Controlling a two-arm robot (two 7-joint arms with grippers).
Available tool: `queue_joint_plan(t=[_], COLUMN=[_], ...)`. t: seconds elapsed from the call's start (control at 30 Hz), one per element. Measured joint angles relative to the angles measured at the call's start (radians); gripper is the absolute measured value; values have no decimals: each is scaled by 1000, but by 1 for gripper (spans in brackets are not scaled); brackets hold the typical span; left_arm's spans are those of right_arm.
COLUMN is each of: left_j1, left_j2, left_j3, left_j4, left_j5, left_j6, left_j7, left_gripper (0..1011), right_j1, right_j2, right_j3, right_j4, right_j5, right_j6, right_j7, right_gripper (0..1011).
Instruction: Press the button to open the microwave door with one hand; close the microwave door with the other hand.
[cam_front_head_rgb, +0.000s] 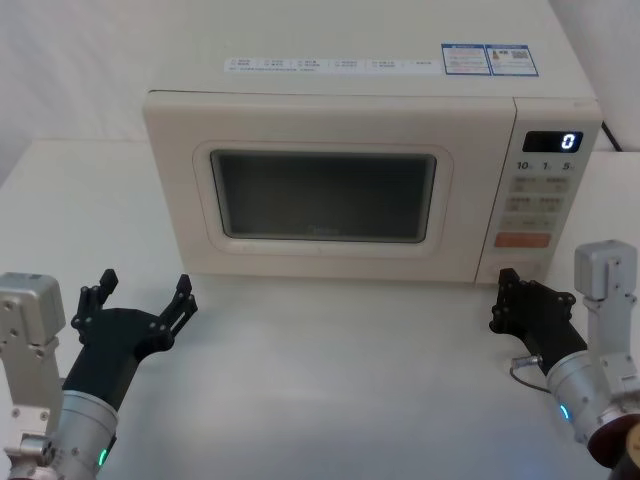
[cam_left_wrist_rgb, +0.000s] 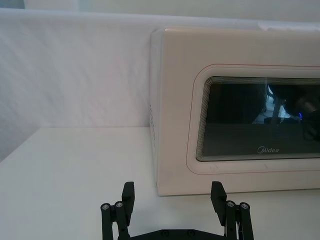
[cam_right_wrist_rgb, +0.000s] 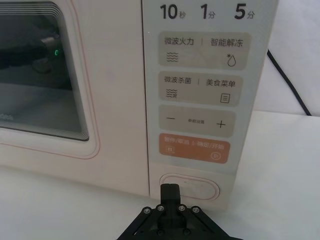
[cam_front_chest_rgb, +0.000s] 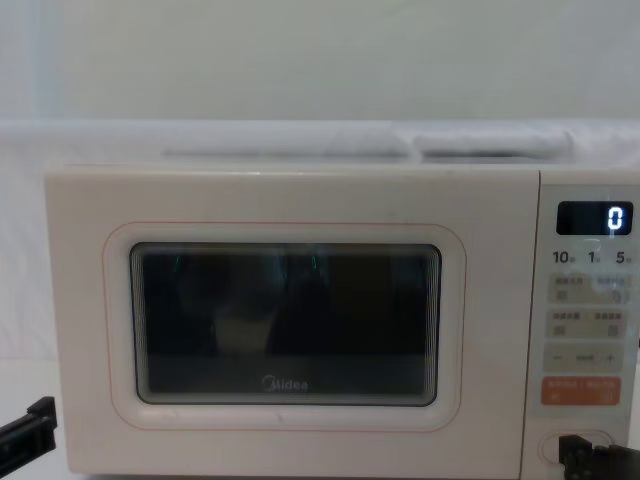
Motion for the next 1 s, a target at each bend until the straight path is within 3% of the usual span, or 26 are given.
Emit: queue_joint_plan(t=[1.0], left_j1=[0], left_j2=[0], left_j3=[0], left_j4=[0], left_j5=[0], left_j6=[0], left_j7=[0], left_gripper=[1001], right_j1=[46], right_j2=[-9], right_j3=[15], right_j4=[56], right_j5=[-19], right_j6=[0], right_j7=[-11], right_gripper=[0])
